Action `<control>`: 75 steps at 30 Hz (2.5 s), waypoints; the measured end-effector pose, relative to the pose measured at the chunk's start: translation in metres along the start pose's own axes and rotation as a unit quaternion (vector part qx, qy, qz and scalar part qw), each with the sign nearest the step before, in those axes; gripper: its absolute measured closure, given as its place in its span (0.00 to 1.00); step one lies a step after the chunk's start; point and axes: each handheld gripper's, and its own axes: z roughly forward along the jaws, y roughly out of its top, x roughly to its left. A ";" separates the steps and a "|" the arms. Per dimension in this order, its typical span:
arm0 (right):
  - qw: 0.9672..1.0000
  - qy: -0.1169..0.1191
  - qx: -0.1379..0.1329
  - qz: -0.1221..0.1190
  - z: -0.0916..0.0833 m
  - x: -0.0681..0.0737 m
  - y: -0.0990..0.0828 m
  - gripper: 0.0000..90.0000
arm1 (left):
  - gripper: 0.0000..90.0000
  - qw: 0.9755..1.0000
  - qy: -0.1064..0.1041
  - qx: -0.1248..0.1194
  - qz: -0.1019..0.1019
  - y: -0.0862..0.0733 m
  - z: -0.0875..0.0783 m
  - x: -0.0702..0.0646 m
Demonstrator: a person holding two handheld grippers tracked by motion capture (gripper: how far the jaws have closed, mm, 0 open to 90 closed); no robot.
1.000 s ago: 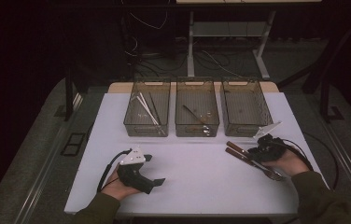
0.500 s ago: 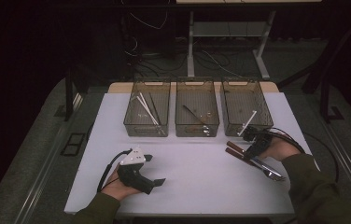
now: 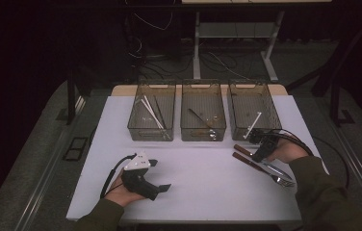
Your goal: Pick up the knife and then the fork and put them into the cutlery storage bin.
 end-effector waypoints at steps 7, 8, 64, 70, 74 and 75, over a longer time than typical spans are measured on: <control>0.998 0.010 -0.063 0.017 -0.018 -0.002 -0.012 0.85 | 0.00 1.000 -0.001 -0.002 -0.001 0.000 0.000 0.000; 0.997 0.010 -0.074 0.020 -0.020 -0.003 -0.014 0.85 | 0.00 1.000 -0.001 -0.002 -0.002 0.000 0.000 0.000; 0.910 -0.078 -0.366 0.179 -0.104 -0.100 -0.002 0.85 | 0.00 1.000 -0.006 -0.009 -0.007 0.000 0.000 0.000; 0.918 -0.075 -0.340 0.188 -0.081 -0.105 0.003 0.85 | 0.00 1.000 -0.007 -0.009 -0.007 0.000 0.000 0.000; 0.925 -0.074 -0.322 0.189 -0.067 -0.106 0.005 0.85 | 0.00 1.000 -0.006 -0.010 -0.006 0.000 -0.001 -0.001; 0.926 -0.071 -0.319 0.189 -0.064 -0.107 0.005 0.85 | 0.00 1.000 -0.006 -0.010 -0.006 0.000 -0.001 -0.001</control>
